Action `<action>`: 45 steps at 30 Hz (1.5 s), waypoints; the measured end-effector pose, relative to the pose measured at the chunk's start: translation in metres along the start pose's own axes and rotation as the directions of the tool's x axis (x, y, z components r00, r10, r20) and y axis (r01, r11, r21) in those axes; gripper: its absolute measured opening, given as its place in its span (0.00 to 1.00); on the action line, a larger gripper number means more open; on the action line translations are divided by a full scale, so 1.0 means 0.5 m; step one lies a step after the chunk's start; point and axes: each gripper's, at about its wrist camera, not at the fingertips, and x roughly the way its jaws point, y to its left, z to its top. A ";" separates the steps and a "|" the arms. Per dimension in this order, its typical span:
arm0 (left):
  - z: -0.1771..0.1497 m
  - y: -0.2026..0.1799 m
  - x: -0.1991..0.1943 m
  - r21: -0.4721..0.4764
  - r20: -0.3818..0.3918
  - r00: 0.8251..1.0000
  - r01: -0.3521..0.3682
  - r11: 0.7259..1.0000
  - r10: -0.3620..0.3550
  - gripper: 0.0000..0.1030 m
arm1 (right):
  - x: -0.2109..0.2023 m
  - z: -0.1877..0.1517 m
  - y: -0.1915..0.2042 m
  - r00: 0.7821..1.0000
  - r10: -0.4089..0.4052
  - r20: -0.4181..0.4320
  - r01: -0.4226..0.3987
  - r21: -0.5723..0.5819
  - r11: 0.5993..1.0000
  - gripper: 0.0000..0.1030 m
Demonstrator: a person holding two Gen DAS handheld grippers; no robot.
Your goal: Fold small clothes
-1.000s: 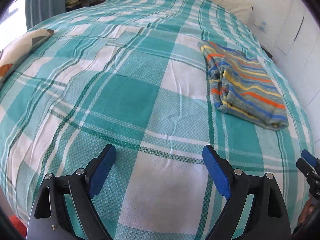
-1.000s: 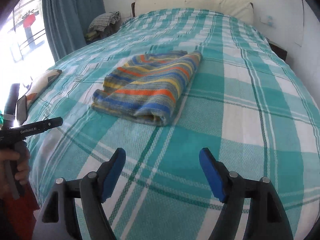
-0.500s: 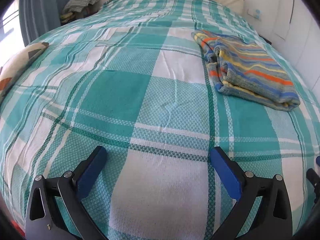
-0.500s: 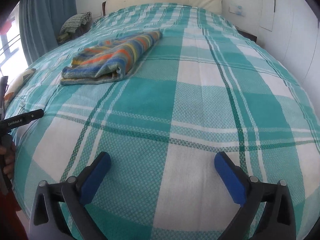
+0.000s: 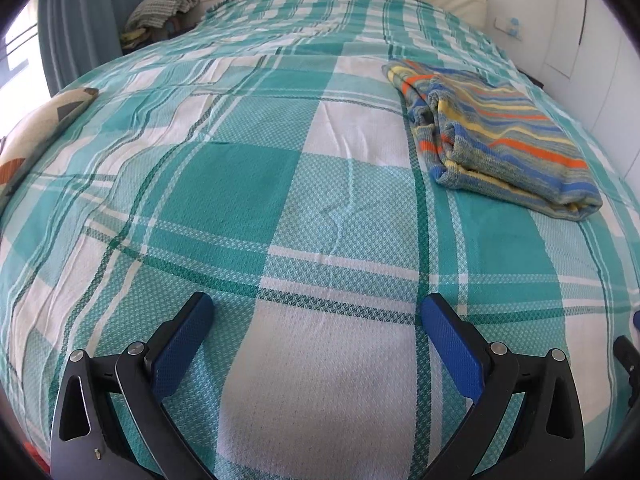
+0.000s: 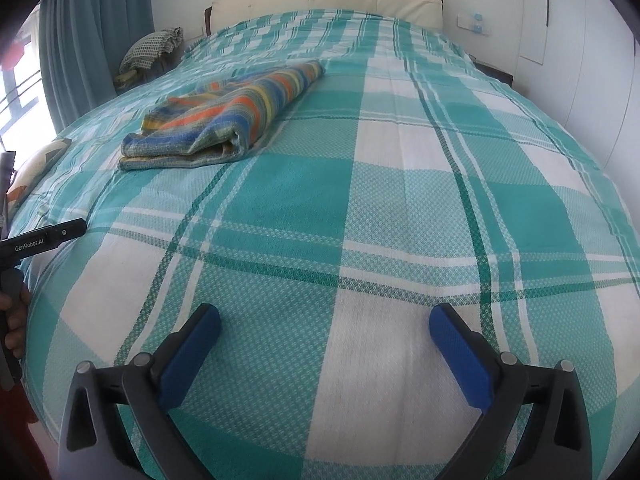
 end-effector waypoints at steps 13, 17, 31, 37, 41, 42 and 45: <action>0.000 -0.002 0.001 0.001 0.000 1.000 -0.001 1.000 0.001 1.00 | 0.000 0.000 0.000 1.000 0.001 0.003 -0.001 0.000 1.000 1.00; 0.000 -0.002 0.001 0.001 0.001 1.000 -0.001 1.000 0.001 1.00 | 0.000 -0.001 0.000 1.000 0.001 0.003 -0.001 0.000 1.000 1.00; 0.000 -0.004 0.001 0.002 0.001 1.000 -0.002 1.000 0.002 1.00 | 0.000 -0.002 0.000 1.000 0.002 0.004 -0.002 0.001 1.000 1.00; 0.005 -0.001 -0.001 0.001 -0.018 1.000 0.017 1.000 -0.017 1.00 | 0.000 -0.002 0.000 1.000 0.002 0.004 -0.002 0.001 1.000 1.00; 0.046 0.033 -0.053 -0.034 -0.023 0.992 0.122 0.992 -0.123 0.97 | -0.005 0.016 0.004 0.998 0.004 -0.056 -0.004 -0.006 1.000 1.00; 0.066 0.044 -0.073 -0.062 0.018 0.986 0.164 0.985 -0.163 0.98 | -0.011 0.028 0.002 0.997 0.015 -0.072 -0.015 0.002 1.000 1.00; 0.154 0.040 -0.082 -0.111 0.060 0.960 0.279 0.954 -0.274 0.98 | -0.032 0.094 -0.008 0.997 0.078 -0.028 -0.077 0.034 0.996 0.99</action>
